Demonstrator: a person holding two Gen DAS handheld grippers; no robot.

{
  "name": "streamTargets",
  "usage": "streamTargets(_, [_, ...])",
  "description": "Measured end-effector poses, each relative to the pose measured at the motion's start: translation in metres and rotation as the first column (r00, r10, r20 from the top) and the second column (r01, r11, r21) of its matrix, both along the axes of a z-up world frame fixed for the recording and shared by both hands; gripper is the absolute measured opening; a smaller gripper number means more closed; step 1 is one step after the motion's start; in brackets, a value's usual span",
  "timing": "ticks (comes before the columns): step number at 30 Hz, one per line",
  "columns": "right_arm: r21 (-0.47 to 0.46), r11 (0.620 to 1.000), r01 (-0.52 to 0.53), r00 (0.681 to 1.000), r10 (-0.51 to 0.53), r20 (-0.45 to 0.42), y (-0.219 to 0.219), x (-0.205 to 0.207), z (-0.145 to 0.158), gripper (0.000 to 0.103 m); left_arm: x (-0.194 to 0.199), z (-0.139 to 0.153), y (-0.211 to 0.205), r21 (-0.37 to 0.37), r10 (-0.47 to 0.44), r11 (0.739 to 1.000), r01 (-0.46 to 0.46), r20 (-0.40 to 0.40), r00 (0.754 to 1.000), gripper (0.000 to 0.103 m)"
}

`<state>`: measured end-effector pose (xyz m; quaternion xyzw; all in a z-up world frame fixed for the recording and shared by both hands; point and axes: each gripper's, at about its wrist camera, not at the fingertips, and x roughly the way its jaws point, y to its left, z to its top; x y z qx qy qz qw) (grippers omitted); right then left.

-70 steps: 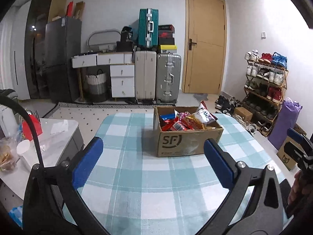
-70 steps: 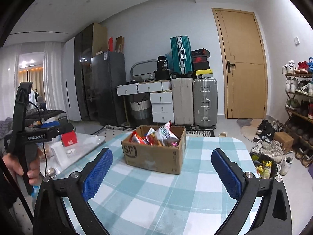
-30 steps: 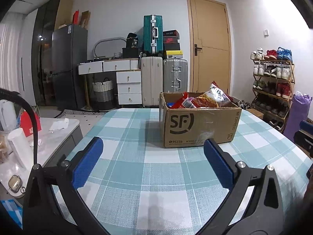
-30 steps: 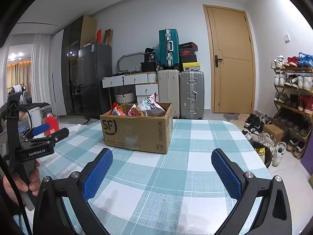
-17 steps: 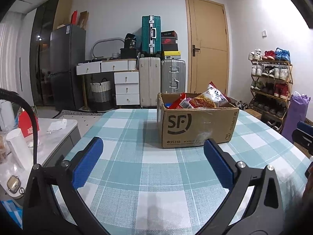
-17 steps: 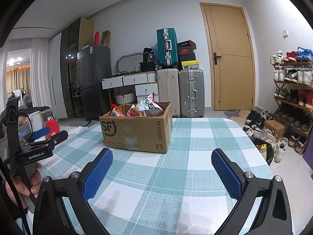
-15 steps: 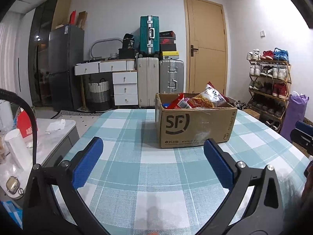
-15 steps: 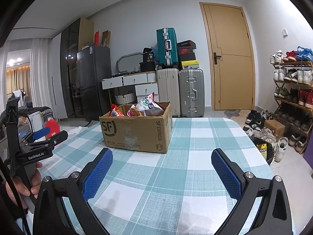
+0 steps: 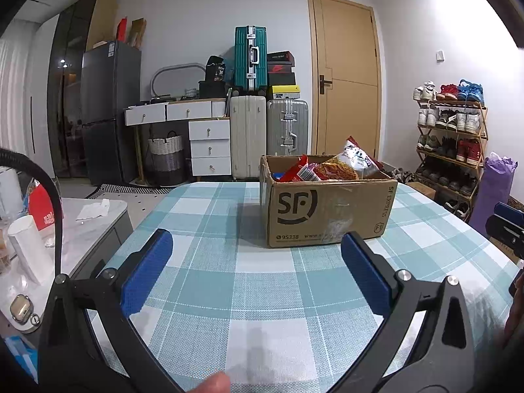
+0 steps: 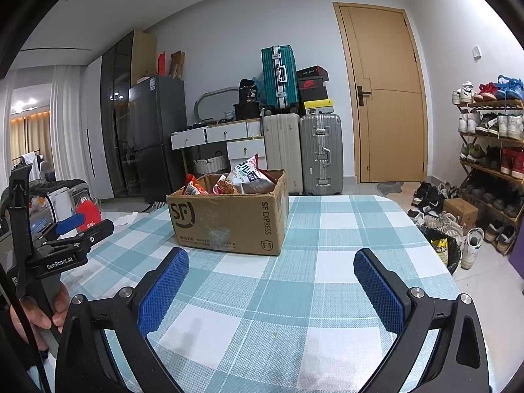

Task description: Organize snacks

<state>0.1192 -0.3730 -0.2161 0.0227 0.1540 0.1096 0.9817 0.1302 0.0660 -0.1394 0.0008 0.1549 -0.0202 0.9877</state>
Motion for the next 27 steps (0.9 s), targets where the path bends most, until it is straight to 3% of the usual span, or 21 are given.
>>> streamTargets(27, [0.0, 1.0, 0.0, 1.0, 0.0, -0.001, 0.0002, 0.0003, 0.0003, 0.103, 0.0003, -0.0013, -0.0005, -0.001, -0.003, 1.0, 0.003, 0.001, 1.0, 0.103])
